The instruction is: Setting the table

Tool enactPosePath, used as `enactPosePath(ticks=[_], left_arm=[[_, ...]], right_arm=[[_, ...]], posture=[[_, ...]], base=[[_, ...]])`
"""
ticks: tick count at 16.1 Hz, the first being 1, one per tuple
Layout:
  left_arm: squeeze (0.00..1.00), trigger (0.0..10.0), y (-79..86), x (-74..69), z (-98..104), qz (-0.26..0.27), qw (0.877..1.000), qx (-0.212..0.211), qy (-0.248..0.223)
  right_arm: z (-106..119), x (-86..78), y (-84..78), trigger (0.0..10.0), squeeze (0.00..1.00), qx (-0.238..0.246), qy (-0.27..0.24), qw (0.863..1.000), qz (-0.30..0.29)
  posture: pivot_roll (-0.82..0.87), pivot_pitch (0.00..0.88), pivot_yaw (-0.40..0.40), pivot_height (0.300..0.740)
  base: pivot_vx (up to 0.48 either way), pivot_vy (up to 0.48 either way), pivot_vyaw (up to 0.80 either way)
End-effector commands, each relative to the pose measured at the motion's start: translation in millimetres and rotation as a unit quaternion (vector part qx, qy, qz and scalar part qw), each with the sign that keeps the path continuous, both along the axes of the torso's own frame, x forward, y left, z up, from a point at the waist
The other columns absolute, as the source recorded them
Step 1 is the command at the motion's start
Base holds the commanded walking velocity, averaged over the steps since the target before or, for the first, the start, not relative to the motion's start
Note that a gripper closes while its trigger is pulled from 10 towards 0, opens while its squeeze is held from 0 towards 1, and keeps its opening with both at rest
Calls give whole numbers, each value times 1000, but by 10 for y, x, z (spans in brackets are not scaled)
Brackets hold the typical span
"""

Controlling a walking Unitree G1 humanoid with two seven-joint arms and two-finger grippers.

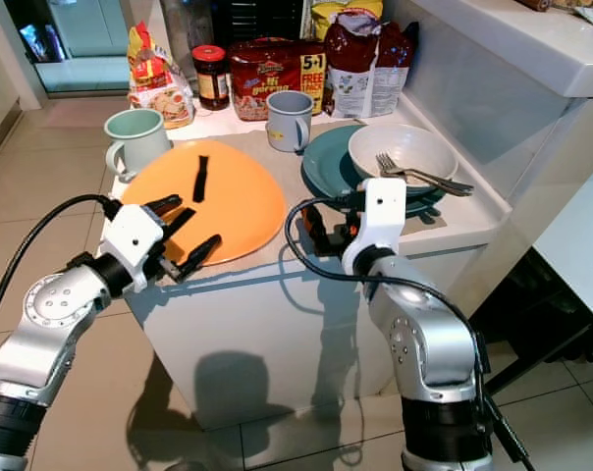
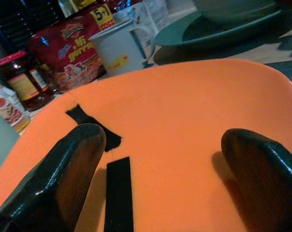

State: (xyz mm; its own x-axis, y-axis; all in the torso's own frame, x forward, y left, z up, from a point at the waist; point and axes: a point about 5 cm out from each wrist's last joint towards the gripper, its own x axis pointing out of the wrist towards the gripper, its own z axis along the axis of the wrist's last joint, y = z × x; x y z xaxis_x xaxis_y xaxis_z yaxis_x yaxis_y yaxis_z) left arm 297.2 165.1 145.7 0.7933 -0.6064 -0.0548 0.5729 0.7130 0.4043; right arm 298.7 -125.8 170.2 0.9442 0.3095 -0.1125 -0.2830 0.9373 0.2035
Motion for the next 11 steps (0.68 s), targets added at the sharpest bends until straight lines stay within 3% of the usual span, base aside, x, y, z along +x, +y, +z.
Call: enactPosePath(ticks=[1,3,4,6,11], left_arm=[[0,10000,-67,-69,-119,-31,999,9,29],[0,10000,-67,-79,-121,-37,999,5,27],[0,10000,-64,-88,-145,-40,999,10,29],[0,10000,-72,-97,-175,-43,999,15,30],[0,10000,-87,-117,-238,-36,999,26,23]], right_arm=[[8,18,3,10000,0,14,7,1000,5],[-29,34,46,10000,0,39,25,999,18],[-61,46,84,10000,78,54,41,997,33],[-124,84,117,10000,1000,52,62,996,40],[-200,221,83,10000,1000,78,87,993,12]], posture=[[115,0,-25,740],[115,0,-25,740],[113,0,-23,740],[114,0,-27,740],[114,0,-35,740]], base=[[0,0,0],[0,0,0],[0,0,0],[0,0,0],[0,0,0]])
